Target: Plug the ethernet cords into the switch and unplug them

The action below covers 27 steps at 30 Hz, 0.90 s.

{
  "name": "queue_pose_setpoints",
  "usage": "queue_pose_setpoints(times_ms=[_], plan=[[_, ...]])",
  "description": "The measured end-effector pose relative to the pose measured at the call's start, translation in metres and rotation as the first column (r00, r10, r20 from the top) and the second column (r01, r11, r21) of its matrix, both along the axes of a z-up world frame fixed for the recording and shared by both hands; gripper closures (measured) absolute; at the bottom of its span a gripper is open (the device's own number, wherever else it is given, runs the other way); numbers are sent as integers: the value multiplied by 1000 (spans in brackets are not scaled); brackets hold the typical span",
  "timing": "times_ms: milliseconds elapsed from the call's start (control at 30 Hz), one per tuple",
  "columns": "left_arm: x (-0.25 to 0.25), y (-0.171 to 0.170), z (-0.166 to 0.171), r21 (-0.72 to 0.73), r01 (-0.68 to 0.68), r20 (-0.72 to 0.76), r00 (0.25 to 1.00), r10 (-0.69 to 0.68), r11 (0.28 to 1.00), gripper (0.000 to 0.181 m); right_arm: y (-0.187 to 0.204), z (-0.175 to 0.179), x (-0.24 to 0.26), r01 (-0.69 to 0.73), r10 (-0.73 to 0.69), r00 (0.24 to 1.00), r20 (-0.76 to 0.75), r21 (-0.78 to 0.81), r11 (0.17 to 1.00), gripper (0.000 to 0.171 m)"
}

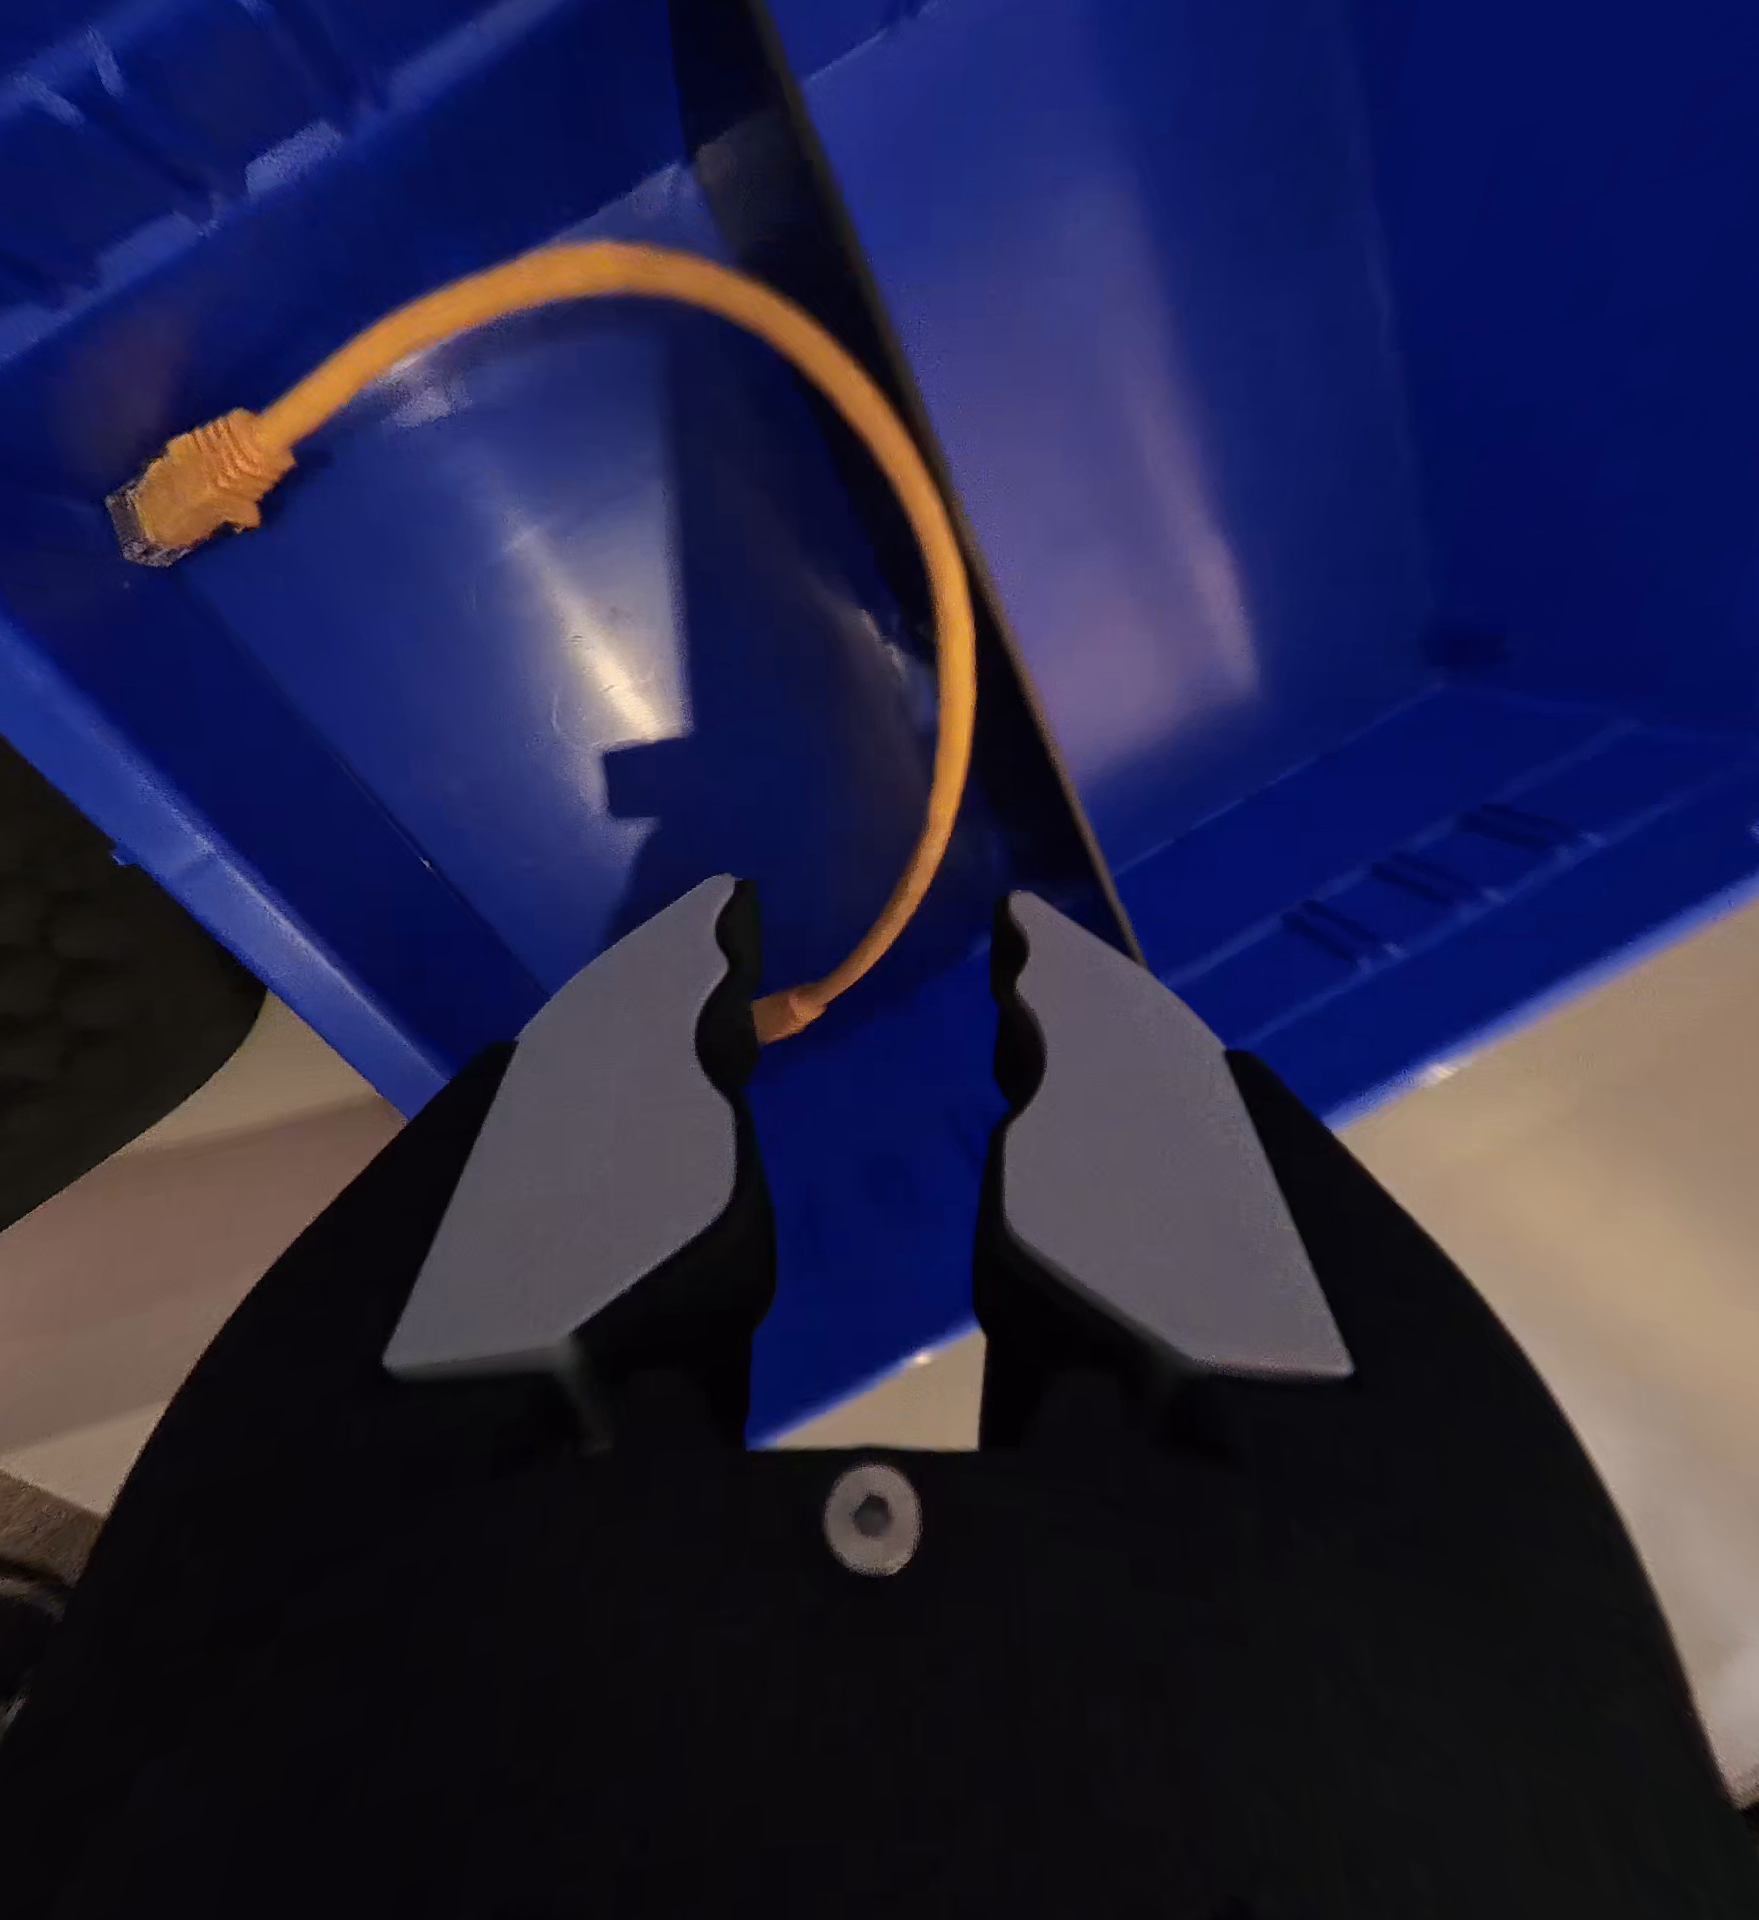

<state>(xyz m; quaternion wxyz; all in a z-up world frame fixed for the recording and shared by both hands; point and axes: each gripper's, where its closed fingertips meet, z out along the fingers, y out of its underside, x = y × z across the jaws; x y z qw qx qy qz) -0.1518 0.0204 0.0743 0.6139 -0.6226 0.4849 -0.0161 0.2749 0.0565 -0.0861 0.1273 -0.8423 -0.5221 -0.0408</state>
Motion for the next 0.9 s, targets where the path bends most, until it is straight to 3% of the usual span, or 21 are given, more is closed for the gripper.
queue_pose_setpoints(times_ms=[167,300,400,567,667,767,900], plan=[[3,-3,3,14,15,5,1000,-16,1000,152,5,48,-12,-45,49,998,-29,135,990,132],[8,-6,2,31,33,-8,999,-33,999,152,3,117,-65,-158,202,973,-112,314,936,132],[14,-10,4,60,57,-3,998,-57,997,152,-18,184,-134,-294,417,892,-178,473,831,133],[24,-22,10,86,130,25,991,-132,988,152,-73,271,-235,-451,698,686,-206,633,629,134],[30,-30,13,115,174,22,984,-178,978,152,-103,304,-279,-517,798,574,-184,675,527,140],[37,-38,13,120,213,16,976,-217,969,152,-116,333,-311,-518,843,522,-129,738,434,143],[47,-49,12,130,266,10,963,-270,955,152,-119,321,-345,-592,858,510,-66,696,406,143]])
